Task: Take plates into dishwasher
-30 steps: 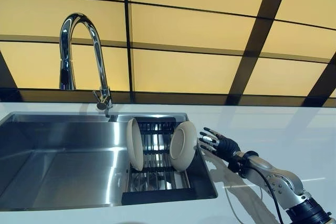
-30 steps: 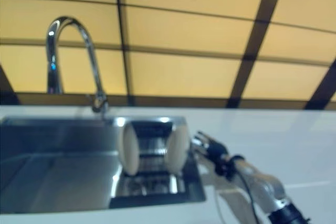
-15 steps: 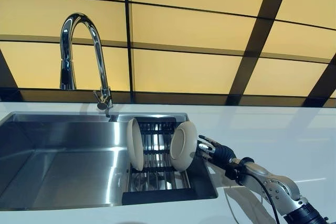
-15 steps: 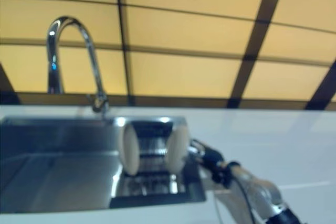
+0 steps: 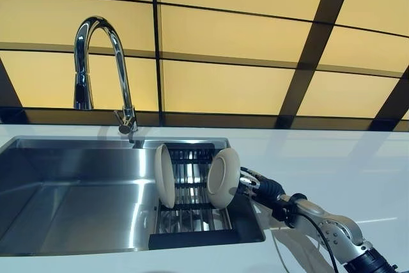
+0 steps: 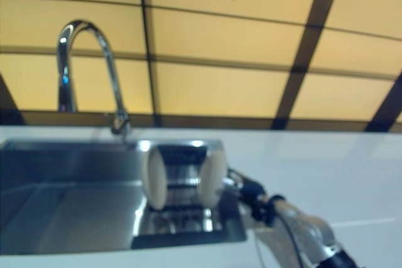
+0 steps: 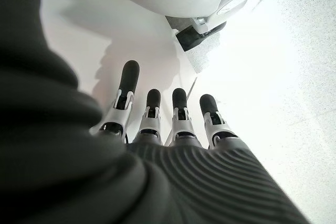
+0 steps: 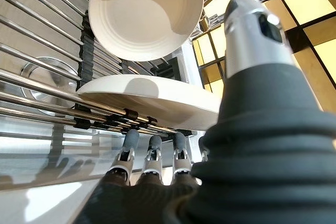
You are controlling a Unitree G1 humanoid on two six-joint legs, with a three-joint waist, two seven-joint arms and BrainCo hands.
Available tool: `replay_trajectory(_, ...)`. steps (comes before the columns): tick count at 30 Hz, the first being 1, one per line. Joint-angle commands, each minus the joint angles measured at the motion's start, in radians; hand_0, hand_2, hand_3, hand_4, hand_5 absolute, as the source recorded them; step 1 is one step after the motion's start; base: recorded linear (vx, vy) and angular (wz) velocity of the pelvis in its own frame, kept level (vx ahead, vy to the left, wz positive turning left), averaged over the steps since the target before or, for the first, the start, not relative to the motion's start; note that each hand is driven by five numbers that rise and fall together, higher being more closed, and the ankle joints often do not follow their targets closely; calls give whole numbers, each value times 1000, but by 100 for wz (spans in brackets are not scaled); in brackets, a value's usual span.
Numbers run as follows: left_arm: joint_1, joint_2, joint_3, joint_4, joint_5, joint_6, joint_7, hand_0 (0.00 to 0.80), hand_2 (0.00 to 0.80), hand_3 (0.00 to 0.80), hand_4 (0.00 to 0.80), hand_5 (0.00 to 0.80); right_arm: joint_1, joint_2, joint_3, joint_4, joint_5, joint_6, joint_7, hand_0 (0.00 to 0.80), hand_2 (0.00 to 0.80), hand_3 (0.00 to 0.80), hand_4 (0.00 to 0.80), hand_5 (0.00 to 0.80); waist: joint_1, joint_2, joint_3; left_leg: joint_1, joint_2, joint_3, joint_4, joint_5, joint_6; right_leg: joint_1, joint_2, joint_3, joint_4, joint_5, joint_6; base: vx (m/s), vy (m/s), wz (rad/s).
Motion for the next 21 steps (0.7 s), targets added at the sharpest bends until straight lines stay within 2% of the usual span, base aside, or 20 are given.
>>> replay_trajectory(1,-84,-1,2,32,-23,-26,7,0,0,0,0,0,-33,37,-6,-31,-20,-40,-10,0,0,0,0,0,15,-24,11,76,-57,25,4,-122,30,-16,10,-3,33,2,42,0,0,0)
replay_trajectory(21,-89,-6,-15,36,-17,-22,6,0,0,0,0,0,-66,73,5,45,-2,-33,-115,0,0,0,0,0,18,-25,17,83,-56,28,4,-125,34,-13,11,0,38,0,41,0,0,0)
